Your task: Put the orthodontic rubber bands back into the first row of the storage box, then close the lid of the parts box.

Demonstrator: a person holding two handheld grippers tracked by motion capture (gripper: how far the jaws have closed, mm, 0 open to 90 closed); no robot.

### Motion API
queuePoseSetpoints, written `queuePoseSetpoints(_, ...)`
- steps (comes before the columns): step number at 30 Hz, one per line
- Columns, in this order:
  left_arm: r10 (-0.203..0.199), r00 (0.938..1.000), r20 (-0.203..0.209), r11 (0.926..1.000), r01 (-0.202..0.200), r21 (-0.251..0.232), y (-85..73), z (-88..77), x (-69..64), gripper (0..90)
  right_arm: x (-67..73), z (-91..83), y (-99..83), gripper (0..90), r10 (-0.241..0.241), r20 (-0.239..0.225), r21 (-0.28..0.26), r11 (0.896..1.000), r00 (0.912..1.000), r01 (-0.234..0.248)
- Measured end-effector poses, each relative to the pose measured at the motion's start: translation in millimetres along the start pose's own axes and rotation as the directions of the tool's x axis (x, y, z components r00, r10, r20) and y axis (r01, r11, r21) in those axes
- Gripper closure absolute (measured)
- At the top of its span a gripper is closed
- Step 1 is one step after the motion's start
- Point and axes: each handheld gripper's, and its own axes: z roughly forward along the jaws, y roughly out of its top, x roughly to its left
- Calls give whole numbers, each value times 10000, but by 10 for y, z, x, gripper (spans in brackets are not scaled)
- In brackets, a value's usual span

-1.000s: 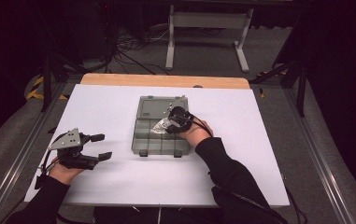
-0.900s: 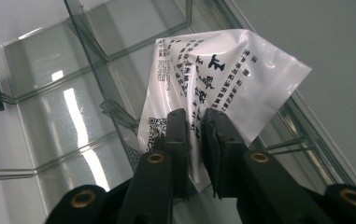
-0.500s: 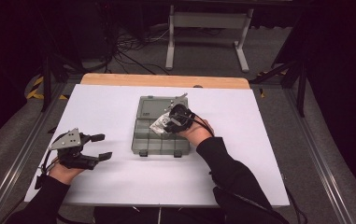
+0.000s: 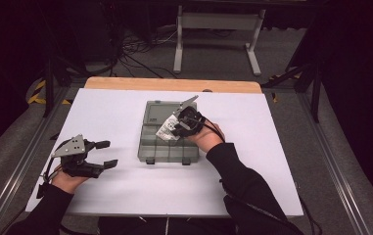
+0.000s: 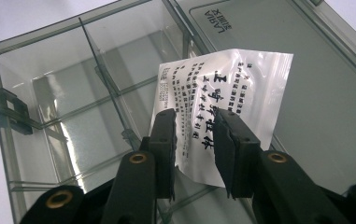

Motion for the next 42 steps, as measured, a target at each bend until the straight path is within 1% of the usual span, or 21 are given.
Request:
queuePoseSetpoints(2, -16, 10000, 13, 10000, 16, 18, 0, -2, 4, 240, -3, -6, -1, 690, -10, -2, -12, 10000, 10000, 10)
queuePoseSetpoints(5, -31, 10000, 9, 10000, 31, -51, 3, 7, 11, 241, 4, -59, 10, 734, -41, 26, -115, 9999, 10000, 41)
queuePoseSetpoints(7, -68, 10000, 5, 10000, 68, -32, 12, 11, 19, 279, 10, -133, 21, 812, -75, 9, -282, 9996, 10000, 76)
queuePoseSetpoints(8, -68, 10000, 5, 10000, 68, -32, 12, 11, 19, 306, 10, -133, 21, 812, -75, 9, -282, 9996, 10000, 76)
queuePoseSetpoints(9, -236, 9997, -9, 9997, 236, -105, 29, 9, 36, 355, 17, -203, 29, 885, -121, 33, -423, 9990, 9999, 122)
queuePoseSetpoints(10, -266, 9996, -46, 9996, 266, -127, 43, 3, 50, 419, 21, -242, 32, 895, -170, 74, -486, 9987, 9998, 174)
queuePoseSetpoints(11, -266, 9996, -46, 9996, 266, -127, 43, 3, 50, 490, 27, -282, 34, 896, -155, 127, -535, 9984, 9998, 161)
queuePoseSetpoints(12, -326, 9994, -97, 9993, 325, -165, 61, -1, 66, 490, 27, -282, 34, 896, -155, 127, -535, 9984, 9998, 161)
queuePoseSetpoints(14, -418, 9991, -114, 9990, 416, -160, 85, 2, 88, 643, 29, -369, 30, 898, -212, 159, -640, 9977, 9996, 222)
queuePoseSetpoints(17, -336, 9990, -295, 9993, 340, 134, 135, 38, 111, 814, 20, -482, 8, 898, -209, 192, -799, 9965, 9996, 224)
queuePoseSetpoints(19, -270, 9988, -413, 9992, 282, 291, 170, 64, 122, 883, 10, -550, -12, 898, -143, 246, -918, 9956, 9996, 165)
queuePoseSetpoints(20, -325, 9984, -453, 9988, 341, 355, 185, 77, 121, 894, 5, -578, -24, 898, -76, 244, -976, 9952, 9997, 100)
queuePoseSetpoints(24, -212, 9973, -708, 9974, 260, 676, 294, 160, 180, 896, -41, -673, -88, 898, 38, 376, -1037, 9946, 9993, 1)
queuePoseSetpoints(25, -272, 9969, -739, 9970, 324, 702, 314, 181, 194, 897, -57, -687, -103, 898, 43, 386, -1037, 9946, 9992, -2)
queuePoseSetpoints(29, -243, 9952, -944, 9943, 339, 1015, 404, 275, 276, 897, -131, -727, -146, 898, 231, 486, -1044, 9944, 9986, -180)
queuePoseSetpoints(30, -298, 9949, -960, 9940, 397, 1023, 427, 299, 296, 898, -146, -729, -150, 898, 256, 517, -1046, 9943, 9983, -201)
queuePoseSetpoints(35, -239, 9947, -1005, 9922, 359, 1195, 542, 412, 395, 898, -232, -745, -165, 898, 368, 609, -1051, 9940, 9975, -302)
queuePoseSetpoints(37, -378, 9942, -1011, 9900, 511, 1319, 587, 479, 439, 898, -260, -744, -169, 898, 431, 628, -1047, 9938, 9971, -364)
queuePoseSetpoints(40, -346, 9937, -1063, 9883, 498, 1444, 617, 528, 493, 897, -321, -730, -174, 898, 452, 698, -991, 9943, 9965, -382)
queuePoseSetpoints(41, -412, 9928, -1122, 9867, 581, 1516, 639, 583, 546, 898, -339, -723, -175, 898, 469, 724, -982, 9944, 9963, -397)
queuePoseSetpoints(42, -412, 9928, -1122, 9867, 581, 1516, 639, 583, 546, 897, -355, -717, -175, 898, 509, 741, -970, 9943, 9959, -436)
